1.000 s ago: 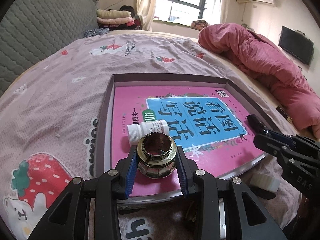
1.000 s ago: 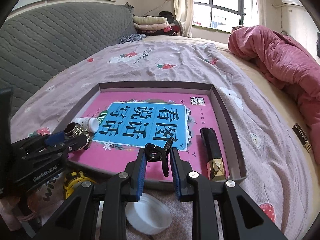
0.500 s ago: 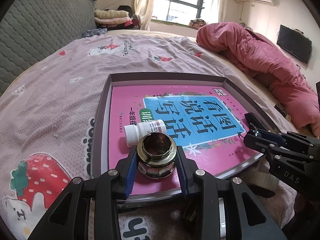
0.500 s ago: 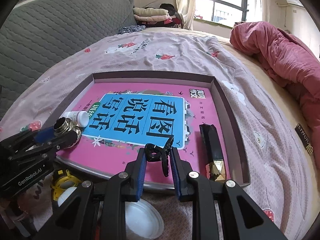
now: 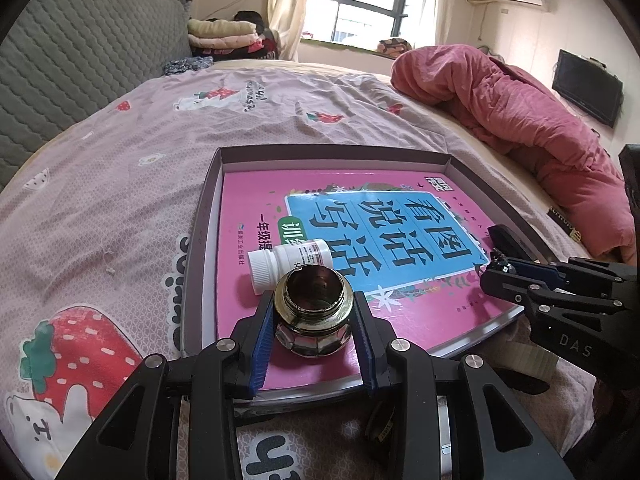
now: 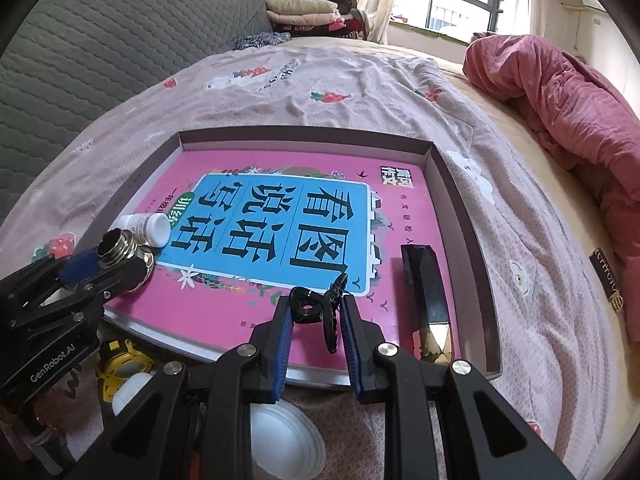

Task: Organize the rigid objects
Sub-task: 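Lower the brass jar into the tray with left tool while right lowers black clip, then open the right tool to release the black clip on the book, then open the left tool to release the brass jar beside the pill bottle, then withdraw both tools from the tray, then move both tools over the yellow tape measure and red lighter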

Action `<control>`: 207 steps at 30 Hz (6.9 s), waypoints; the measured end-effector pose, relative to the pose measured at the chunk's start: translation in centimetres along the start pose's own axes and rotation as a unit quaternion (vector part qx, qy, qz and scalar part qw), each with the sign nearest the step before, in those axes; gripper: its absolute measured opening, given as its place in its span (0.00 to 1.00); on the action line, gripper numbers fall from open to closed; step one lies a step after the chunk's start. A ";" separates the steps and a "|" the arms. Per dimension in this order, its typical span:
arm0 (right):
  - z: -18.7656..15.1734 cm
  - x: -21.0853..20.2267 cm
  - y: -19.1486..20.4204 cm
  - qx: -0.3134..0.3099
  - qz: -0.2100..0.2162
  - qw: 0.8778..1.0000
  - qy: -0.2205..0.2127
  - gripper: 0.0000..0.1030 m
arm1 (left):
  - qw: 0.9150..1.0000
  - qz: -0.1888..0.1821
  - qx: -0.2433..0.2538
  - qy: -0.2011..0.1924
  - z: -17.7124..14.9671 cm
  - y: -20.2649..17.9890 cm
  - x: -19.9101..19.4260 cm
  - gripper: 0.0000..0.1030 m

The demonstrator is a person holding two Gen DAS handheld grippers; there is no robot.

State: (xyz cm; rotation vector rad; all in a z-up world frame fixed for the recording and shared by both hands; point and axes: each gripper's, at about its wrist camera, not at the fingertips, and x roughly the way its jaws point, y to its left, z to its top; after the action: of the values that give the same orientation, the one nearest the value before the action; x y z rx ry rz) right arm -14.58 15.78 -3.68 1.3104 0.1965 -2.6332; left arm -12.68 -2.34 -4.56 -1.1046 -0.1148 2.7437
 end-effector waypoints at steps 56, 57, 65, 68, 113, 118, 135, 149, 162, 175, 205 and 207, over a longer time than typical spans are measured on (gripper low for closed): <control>-0.5 -1.3 -0.8 0.030 0.003 0.999 -0.017 0.38 | 1.000 0.000 0.000 0.005 0.1 0.3 0.1 0.36; -0.6 -1.5 -0.8 0.031 0.002 0.999 -0.021 0.38 | 1.000 0.001 0.000 0.004 0.1 0.3 0.0 0.36; -1.1 -2.7 -1.8 0.040 -0.001 0.999 -0.036 0.39 | 1.000 0.003 -0.008 0.002 0.3 0.7 -0.2 0.36; -1.2 -2.9 -1.9 0.042 -0.002 0.998 -0.037 0.39 | 1.000 -0.001 -0.009 -0.001 0.4 0.7 -0.5 0.36; -2.0 -3.4 -1.3 0.029 0.005 0.999 -0.044 0.40 | 0.999 -0.005 -0.015 -0.045 1.5 1.1 -3.3 0.54; -2.1 -3.5 -1.3 0.031 0.006 0.998 -0.045 0.47 | 0.999 -0.003 -0.013 -0.050 1.5 1.3 -3.7 0.54; -2.6 -4.8 -2.4 0.039 -0.005 0.998 -0.053 0.48 | 0.998 0.011 -0.021 -0.066 1.3 1.8 -5.0 0.59; -3.1 -6.3 -2.1 0.029 0.002 0.998 -0.058 0.48 | 0.997 0.023 -0.012 -0.070 0.7 1.5 -6.4 0.59; -4.4 -7.9 -1.6 0.031 0.016 0.997 -0.062 0.48 | 0.997 0.032 0.001 -0.067 -0.2 0.1 -7.7 0.59; -5.4 -9.6 -0.1 0.009 0.029 0.997 -0.067 0.48 | 0.997 0.038 0.024 -0.064 -1.2 -1.5 -9.0 0.59; -7.5 -11.0 2.4 -0.020 0.049 0.997 -0.052 0.48 | 0.997 0.030 0.052 -0.041 -2.9 -2.7 -10.3 0.59; -7.6 -11.0 2.5 -0.019 0.051 0.997 -0.050 0.48 | 0.997 0.027 0.053 -0.038 -2.9 -2.8 -10.3 0.59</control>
State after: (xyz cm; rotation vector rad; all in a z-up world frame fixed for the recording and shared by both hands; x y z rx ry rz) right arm -1.58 16.20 0.49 1.1433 0.1596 -2.5886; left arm -2.98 -1.64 0.69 -0.9902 0.0505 2.8045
